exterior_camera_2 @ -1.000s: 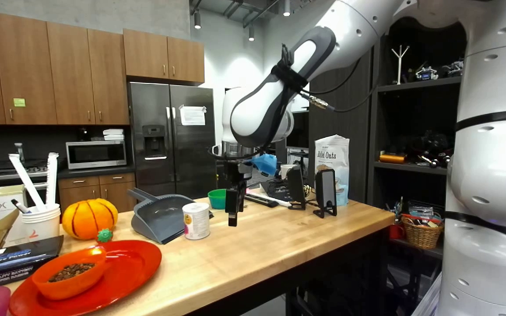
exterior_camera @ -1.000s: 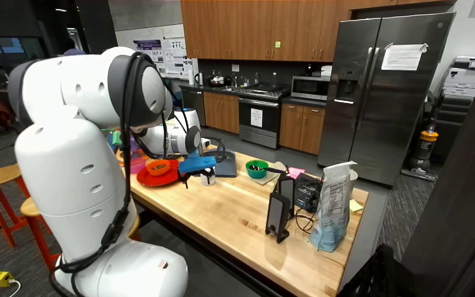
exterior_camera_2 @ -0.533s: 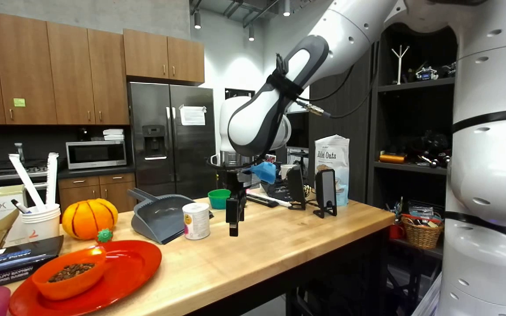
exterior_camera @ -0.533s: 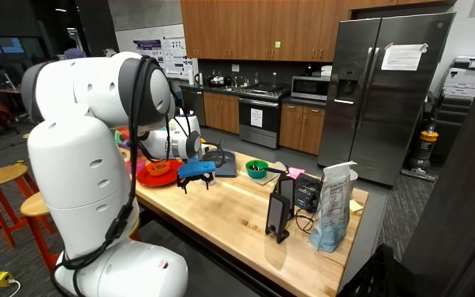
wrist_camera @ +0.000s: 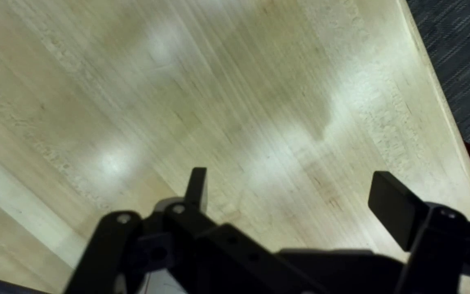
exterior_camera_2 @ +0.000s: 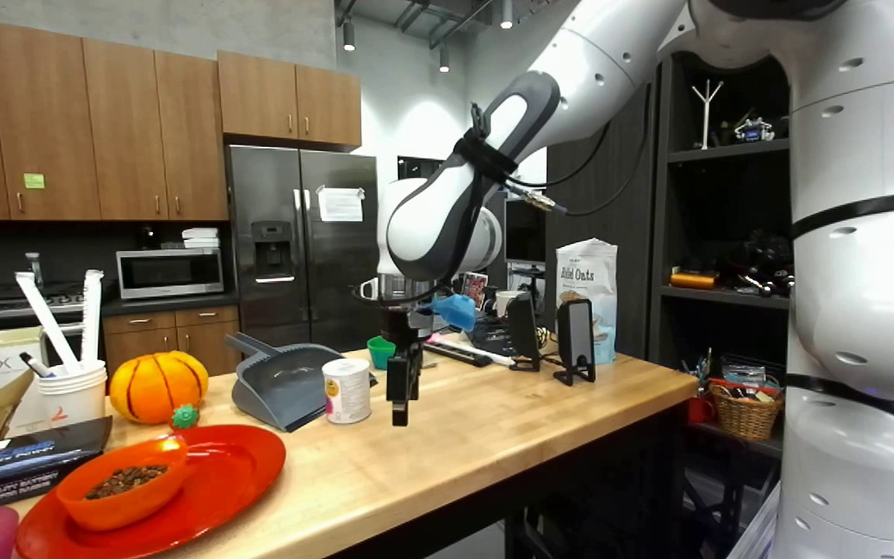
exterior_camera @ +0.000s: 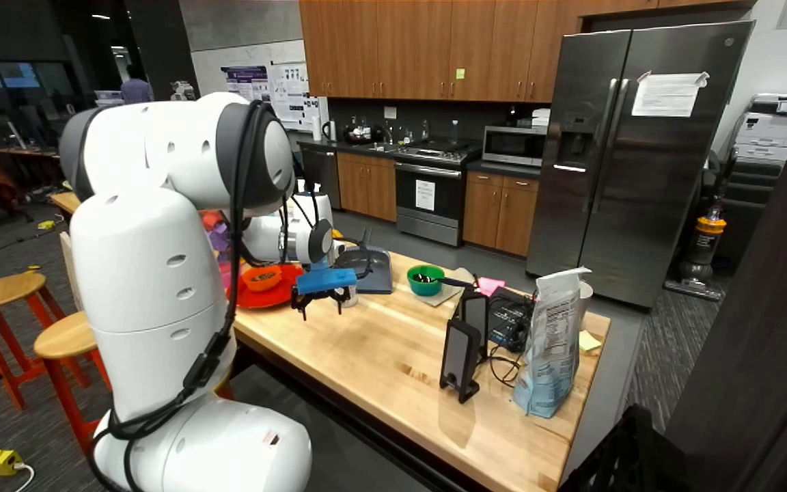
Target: Push the white container on the dustpan
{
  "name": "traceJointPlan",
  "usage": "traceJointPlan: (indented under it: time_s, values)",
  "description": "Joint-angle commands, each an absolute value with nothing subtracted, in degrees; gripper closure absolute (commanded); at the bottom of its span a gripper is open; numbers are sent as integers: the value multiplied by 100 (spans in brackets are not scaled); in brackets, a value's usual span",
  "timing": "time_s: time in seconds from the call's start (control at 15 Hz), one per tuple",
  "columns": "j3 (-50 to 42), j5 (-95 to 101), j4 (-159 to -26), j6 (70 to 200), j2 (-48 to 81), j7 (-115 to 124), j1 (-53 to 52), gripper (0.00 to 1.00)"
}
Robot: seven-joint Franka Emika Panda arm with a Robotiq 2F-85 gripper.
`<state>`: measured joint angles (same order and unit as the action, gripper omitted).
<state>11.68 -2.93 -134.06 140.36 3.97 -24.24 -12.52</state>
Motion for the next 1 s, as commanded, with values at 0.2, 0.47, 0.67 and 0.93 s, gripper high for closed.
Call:
traceJointPlan:
  time_s: [0.2, 0.47, 0.67, 0.93]
  values:
    - [1309, -307, -13006, 14037, 753, -2658, -1189, 0]
    - [1276, 108, -12893, 14148, 971, -2482, -1196, 0]
    - [1256, 357, -12760, 14308, 1185, -2363, -1185, 0]
    - [1240, 605, -12319, 14413, 1564, -2140, -1191, 0]
